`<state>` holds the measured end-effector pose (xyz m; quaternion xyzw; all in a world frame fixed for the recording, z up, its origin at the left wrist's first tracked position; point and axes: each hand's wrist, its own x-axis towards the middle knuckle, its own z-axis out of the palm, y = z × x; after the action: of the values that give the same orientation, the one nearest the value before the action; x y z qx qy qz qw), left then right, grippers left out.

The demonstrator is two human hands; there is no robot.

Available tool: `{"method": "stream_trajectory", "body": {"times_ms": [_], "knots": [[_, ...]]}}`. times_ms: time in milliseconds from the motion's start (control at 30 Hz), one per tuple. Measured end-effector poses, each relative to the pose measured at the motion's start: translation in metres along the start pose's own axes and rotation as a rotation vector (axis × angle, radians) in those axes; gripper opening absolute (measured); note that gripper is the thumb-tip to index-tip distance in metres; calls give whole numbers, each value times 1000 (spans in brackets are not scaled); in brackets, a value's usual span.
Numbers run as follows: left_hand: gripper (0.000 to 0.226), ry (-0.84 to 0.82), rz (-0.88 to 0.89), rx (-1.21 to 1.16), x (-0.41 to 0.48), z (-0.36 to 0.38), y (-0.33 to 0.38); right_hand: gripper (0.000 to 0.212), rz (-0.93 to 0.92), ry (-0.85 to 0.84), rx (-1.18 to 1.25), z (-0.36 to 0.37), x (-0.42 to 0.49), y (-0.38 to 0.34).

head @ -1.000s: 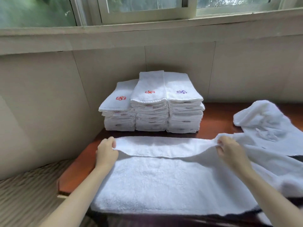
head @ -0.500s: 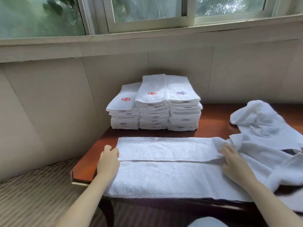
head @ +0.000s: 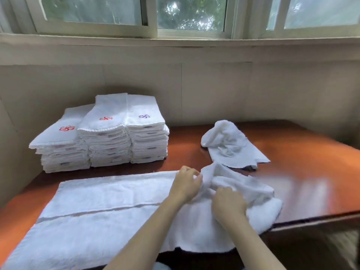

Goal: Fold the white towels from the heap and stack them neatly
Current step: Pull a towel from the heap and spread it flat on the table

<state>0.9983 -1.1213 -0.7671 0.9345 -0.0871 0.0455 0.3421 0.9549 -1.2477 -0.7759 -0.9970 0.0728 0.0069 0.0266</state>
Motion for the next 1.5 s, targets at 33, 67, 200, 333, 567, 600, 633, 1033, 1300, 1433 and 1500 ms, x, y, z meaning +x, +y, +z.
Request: {"method": "stream_trajectory", "body": {"times_ms": [33,67,200,333,567,600,633,1033,1300,1433,1500], "knots": [[35,-13,-1,-19,8,11,12,32,7,14,43,1,-6,4],[40,-24,-9,11,16,20,21,31,24,41,123,1,-11,10],[36,-44,-103,283,32,44,33,18,195,361,379,-14,0,41],[26,-55,-158,219,37,50,24,20,372,279,532,-16,46,81],[10,-14,-8,104,35,47,28,31,424,54,443,0,93,86],[14,41,33,26,33,46,29,28,410,30,457,0,98,86],[15,109,68,-30,32,43,32,23,397,15,485,0,102,87],[15,-531,233,-448,10,7,50,27,676,175,2151,-4,124,143],[41,-264,-49,312,27,15,9,41,481,42,1311,3,144,133],[28,-350,-23,254,29,18,3,50,501,64,1076,10,149,136],[23,-399,26,178,29,20,5,42,479,50,1066,9,150,135]]}}
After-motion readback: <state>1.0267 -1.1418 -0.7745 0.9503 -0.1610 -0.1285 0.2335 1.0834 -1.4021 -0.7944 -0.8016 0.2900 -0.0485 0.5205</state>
